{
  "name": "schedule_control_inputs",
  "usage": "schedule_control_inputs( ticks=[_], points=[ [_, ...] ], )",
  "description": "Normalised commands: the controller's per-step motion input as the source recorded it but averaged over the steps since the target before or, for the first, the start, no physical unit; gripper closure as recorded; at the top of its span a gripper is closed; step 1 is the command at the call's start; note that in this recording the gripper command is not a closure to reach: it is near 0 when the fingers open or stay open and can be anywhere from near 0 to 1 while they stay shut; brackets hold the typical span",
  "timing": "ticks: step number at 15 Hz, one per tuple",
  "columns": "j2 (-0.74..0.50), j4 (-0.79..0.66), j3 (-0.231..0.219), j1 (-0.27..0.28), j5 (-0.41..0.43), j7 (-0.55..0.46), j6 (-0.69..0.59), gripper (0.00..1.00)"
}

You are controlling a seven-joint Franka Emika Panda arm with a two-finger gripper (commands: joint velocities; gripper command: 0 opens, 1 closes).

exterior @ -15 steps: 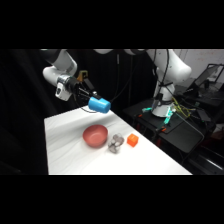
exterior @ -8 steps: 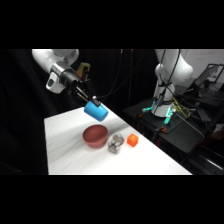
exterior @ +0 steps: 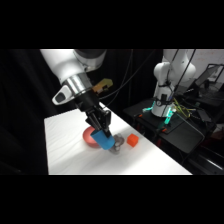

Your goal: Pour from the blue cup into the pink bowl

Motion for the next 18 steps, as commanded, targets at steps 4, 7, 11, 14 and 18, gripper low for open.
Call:
schedule_control_inputs(
  ticks=[4, 7, 11, 14, 18],
  points=[
    [-0.21, -0.54, 0.162, 0.013, -0.402, 0.54, 0.9, 0.13],
    [-0.13, -0.38, 0.026, 0.028, -0.43, 0.69, 0.6, 0.13],
    [-0.04, -0.22, -0.023, 0.085, -0.389, 0.64, 0.28, 0.13],
    [0.05, -0.05, -0.001, 0.075, -0.202, 0.47, 0.06, 0.13],
    [0.07, 0.04, 0.03, 0.022, -0.053, 0.3, 0.05, 0.13]
  ],
)
